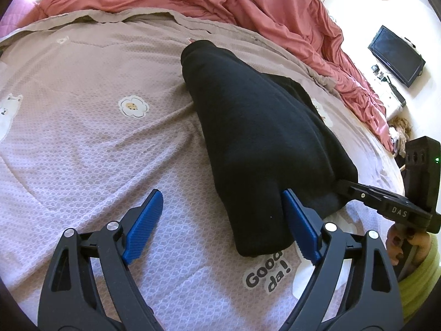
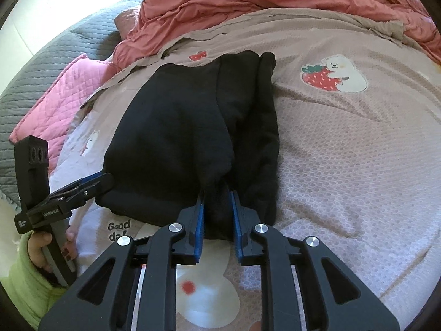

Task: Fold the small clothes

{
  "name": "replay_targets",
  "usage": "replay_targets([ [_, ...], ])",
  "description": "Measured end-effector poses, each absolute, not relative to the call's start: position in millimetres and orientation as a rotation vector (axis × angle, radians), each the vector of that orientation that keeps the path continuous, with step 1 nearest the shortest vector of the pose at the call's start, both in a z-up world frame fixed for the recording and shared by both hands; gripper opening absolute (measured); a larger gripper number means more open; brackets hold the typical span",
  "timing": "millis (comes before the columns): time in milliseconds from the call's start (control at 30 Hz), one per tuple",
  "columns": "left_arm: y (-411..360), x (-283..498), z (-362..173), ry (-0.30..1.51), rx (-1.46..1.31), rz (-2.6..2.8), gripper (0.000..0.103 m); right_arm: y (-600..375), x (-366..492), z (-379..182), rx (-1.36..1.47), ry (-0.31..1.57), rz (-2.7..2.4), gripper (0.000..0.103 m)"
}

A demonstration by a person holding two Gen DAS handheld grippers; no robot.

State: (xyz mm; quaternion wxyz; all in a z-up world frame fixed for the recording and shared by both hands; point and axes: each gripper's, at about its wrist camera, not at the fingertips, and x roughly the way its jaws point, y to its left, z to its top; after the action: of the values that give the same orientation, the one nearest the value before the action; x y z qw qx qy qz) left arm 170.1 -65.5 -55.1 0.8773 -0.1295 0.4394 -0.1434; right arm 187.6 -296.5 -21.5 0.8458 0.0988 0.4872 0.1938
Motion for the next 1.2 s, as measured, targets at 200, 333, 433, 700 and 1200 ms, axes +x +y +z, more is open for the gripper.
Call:
replay_targets([
  [200,-62,166,-51,0.905,-0.264,-0.296,0.080,-300,180,-14,0.200,1.029,0.388,0.021],
  [333,-59,162,-45,0.896,-0.254,-0.283,0.080,-307,175,-7,0.200,1.023,0.368,0.034],
  [433,-54,160,-40,0.888,-0.260,-0.269,0.080,-314,172,-3,0.206,1.014,0.342,0.044],
  [700,-41,154,-31,0.866,-0.284,-0.237,0.085,-329,168,5,0.241,0.978,0.309,0.062],
  [1200,-22,154,-34,0.871,-0.321,-0.188,0.093,-319,191,16,0.233,0.933,0.315,0.095],
])
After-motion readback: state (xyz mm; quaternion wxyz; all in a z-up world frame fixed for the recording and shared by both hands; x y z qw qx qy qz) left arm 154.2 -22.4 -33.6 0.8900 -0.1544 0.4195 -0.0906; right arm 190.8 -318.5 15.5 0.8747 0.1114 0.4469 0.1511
